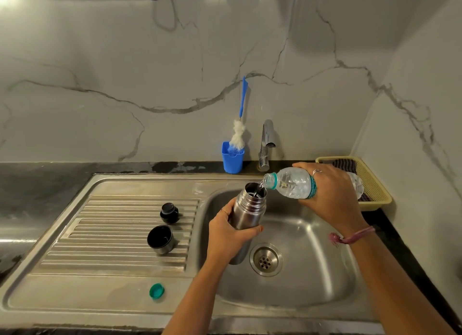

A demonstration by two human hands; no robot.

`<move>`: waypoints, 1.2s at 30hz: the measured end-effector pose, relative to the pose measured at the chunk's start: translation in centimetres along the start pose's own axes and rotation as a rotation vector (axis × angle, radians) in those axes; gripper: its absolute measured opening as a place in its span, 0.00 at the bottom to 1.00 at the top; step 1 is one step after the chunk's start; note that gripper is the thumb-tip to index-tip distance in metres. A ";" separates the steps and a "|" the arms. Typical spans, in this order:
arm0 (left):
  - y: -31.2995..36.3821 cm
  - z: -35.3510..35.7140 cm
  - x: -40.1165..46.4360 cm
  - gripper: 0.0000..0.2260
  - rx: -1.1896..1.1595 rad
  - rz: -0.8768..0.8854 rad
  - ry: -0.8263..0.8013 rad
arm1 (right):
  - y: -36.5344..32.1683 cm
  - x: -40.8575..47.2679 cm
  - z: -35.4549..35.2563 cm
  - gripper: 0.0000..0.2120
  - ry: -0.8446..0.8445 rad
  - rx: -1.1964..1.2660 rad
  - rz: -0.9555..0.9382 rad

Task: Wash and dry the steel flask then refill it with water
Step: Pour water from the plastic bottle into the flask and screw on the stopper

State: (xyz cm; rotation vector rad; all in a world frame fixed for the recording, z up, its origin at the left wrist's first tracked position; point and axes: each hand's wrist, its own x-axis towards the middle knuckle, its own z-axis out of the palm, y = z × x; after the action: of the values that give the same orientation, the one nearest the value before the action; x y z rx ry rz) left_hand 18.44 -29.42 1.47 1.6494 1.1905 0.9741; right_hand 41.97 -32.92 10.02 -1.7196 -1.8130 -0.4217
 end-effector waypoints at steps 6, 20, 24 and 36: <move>-0.3 0.3 0.0 0.36 -0.011 0.002 0.011 | 0.2 0.0 -0.2 0.26 0.005 0.012 -0.021; -0.8 0.6 -0.2 0.36 -0.010 0.015 0.031 | 0.7 0.7 -0.8 0.25 -0.007 -0.027 -0.023; -1.0 0.5 -0.1 0.36 -0.015 0.014 0.034 | 0.8 0.9 -1.0 0.25 -0.010 -0.071 -0.029; -1.3 0.6 -0.3 0.36 -0.010 0.007 0.044 | 1.1 0.9 -1.4 0.25 0.011 -0.116 -0.049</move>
State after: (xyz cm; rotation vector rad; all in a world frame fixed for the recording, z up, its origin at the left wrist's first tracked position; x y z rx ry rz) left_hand 18.53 -29.61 0.01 1.6333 1.2082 1.0242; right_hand 43.32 -32.92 11.50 -1.7488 -1.8589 -0.5656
